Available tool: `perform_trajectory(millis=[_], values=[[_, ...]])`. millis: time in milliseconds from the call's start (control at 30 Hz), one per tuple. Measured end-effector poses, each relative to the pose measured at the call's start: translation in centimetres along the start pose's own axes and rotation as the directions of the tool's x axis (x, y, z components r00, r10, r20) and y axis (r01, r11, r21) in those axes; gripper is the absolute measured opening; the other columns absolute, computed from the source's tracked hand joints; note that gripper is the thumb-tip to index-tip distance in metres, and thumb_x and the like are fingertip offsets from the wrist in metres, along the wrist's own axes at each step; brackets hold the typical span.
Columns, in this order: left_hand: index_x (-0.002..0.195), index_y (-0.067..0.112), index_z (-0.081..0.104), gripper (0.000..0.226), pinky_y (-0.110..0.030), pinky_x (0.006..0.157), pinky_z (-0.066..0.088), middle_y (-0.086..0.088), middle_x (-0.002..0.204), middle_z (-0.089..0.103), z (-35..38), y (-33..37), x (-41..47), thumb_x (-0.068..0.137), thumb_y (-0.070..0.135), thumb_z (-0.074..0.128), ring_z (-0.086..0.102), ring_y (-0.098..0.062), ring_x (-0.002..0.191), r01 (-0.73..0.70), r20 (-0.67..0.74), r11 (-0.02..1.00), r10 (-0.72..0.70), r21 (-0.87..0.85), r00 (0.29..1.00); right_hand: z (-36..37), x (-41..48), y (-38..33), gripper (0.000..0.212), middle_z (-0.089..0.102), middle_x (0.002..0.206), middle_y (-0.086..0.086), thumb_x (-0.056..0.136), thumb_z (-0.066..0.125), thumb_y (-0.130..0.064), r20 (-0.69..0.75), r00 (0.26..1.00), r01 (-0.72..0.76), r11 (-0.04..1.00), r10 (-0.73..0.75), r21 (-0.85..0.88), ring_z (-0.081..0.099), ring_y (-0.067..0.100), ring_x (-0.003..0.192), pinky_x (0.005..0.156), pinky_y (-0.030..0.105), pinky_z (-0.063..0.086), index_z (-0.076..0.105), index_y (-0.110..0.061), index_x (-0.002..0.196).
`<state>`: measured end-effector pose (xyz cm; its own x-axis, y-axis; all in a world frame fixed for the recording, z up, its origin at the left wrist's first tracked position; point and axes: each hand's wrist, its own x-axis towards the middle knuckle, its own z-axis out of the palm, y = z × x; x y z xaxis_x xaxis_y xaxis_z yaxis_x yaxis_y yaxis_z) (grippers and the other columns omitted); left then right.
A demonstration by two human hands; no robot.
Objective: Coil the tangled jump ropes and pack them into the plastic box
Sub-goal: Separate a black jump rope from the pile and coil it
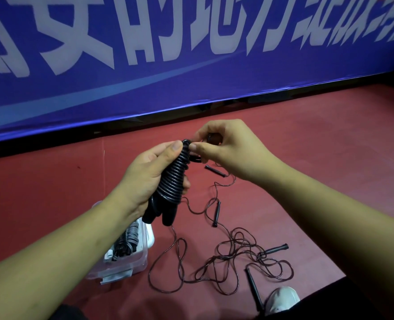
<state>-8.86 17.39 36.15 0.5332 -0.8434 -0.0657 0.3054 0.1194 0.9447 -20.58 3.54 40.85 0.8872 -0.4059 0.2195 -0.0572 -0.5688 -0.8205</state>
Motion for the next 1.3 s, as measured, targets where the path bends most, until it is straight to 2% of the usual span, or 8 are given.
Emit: perform_trajectory(millis=[433, 600, 667, 767, 833, 933, 1133, 1300], values=[[0.101, 0.013, 0.064, 0.039, -0.03, 0.047, 0.056, -0.006, 0.065, 0.062, 0.6, 0.0, -0.3, 0.077, 0.043, 0.065, 0.063, -0.022, 0.048, 0.124, 0.039, 0.987, -0.128, 0.102, 0.991, 0.1, 0.0, 0.1, 0.009, 0.055, 0.05, -0.008, 0.076, 0.073, -0.012, -0.048, 0.998, 0.034, 0.966, -0.048, -0.255, 0.049, 0.004, 0.047, 0.047, 0.015, 0.034, 0.066, -0.012, 0.071], [0.108, 0.005, 0.062, 0.052, -0.031, 0.048, 0.056, -0.01, 0.068, 0.062, 0.5, 0.6, -0.1, 0.076, 0.046, 0.066, 0.063, -0.023, 0.05, 0.173, 0.069, 0.98, -0.18, 0.093, 0.981, -0.3, 0.1, 0.6, 0.009, 0.056, 0.065, -0.005, 0.077, 0.063, -0.027, -0.025, 0.964, 0.218, 0.839, -0.265, -0.498, 0.053, 0.016, 0.061, 0.056, 0.039, 0.046, 0.061, -0.018, 0.08], [0.103, 0.007, 0.062, 0.045, -0.032, 0.047, 0.056, -0.011, 0.068, 0.061, 0.5, 0.3, -0.2, 0.078, 0.044, 0.065, 0.063, -0.023, 0.049, 0.146, 0.056, 0.988, -0.149, 0.053, 0.987, -0.5, 0.3, 0.8, 0.008, 0.06, 0.068, -0.004, 0.082, 0.062, -0.023, -0.033, 0.976, 0.185, 0.896, -0.216, -0.403, 0.054, 0.014, 0.061, 0.058, 0.035, 0.046, 0.061, -0.018, 0.088], [0.094, 0.012, 0.061, 0.034, -0.031, 0.048, 0.056, -0.009, 0.065, 0.059, 0.4, -0.3, -0.5, 0.078, 0.042, 0.066, 0.062, -0.023, 0.048, 0.134, 0.022, 0.991, -0.133, -0.001, 0.991, -1.2, 0.4, 0.8, 0.014, 0.063, 0.072, 0.006, 0.094, 0.057, -0.009, 0.052, 0.995, -0.081, 0.996, 0.079, 0.036, 0.045, 0.017, 0.057, 0.051, 0.028, 0.036, 0.047, -0.013, 0.103], [0.096, 0.012, 0.061, 0.038, -0.031, 0.048, 0.056, -0.008, 0.066, 0.059, 0.2, -0.4, -0.3, 0.076, 0.044, 0.067, 0.061, -0.022, 0.048, 0.137, -0.024, 0.99, -0.138, -0.031, 0.99, -1.4, 0.2, 1.0, 0.016, 0.062, 0.08, 0.013, 0.097, 0.05, -0.003, 0.204, 0.957, -0.271, 0.892, 0.208, 0.362, 0.043, 0.02, 0.056, 0.05, 0.029, 0.033, 0.043, -0.011, 0.108], [0.113, 0.011, 0.061, 0.053, -0.03, 0.048, 0.054, -0.01, 0.073, 0.063, -0.3, -0.2, 0.2, 0.077, 0.05, 0.066, 0.061, -0.021, 0.049, 0.15, -0.04, 0.986, -0.153, -0.065, 0.987, -1.3, 0.1, 1.0, 0.028, 0.065, 0.095, 0.023, 0.091, 0.049, 0.004, 0.386, 0.919, -0.348, 0.623, 0.08, 0.7, 0.057, 0.025, 0.065, 0.059, 0.031, 0.05, 0.048, -0.003, 0.118], [0.093, 0.022, 0.071, 0.035, -0.027, 0.046, 0.052, -0.002, 0.068, 0.062, -0.3, 0.2, 0.4, 0.081, 0.053, 0.059, 0.059, -0.017, 0.048, 0.181, 0.04, 0.968, -0.177, -0.175, 0.983, -1.3, 0.0, 0.8, 0.029, 0.067, 0.109, 0.019, 0.096, 0.045, -0.012, 0.449, 0.889, -0.359, 0.471, -0.092, 0.806, 0.069, 0.025, 0.1, 0.094, 0.036, 0.055, 0.058, 0.006, 0.116], [0.116, 0.01, 0.061, 0.072, -0.029, 0.048, 0.054, -0.01, 0.068, 0.06, -0.8, 0.6, 0.4, 0.065, 0.059, 0.077, 0.061, -0.02, 0.048, 0.163, 0.006, 0.978, -0.163, -0.131, 0.987, -1.2, 0.0, 0.3, 0.027, 0.071, 0.091, 0.008, 0.091, 0.053, -0.008, 0.33, 0.94, -0.309, 0.615, 0.083, 0.725, 0.068, 0.015, 0.078, 0.074, 0.025, 0.059, 0.064, 0.003, 0.112]])
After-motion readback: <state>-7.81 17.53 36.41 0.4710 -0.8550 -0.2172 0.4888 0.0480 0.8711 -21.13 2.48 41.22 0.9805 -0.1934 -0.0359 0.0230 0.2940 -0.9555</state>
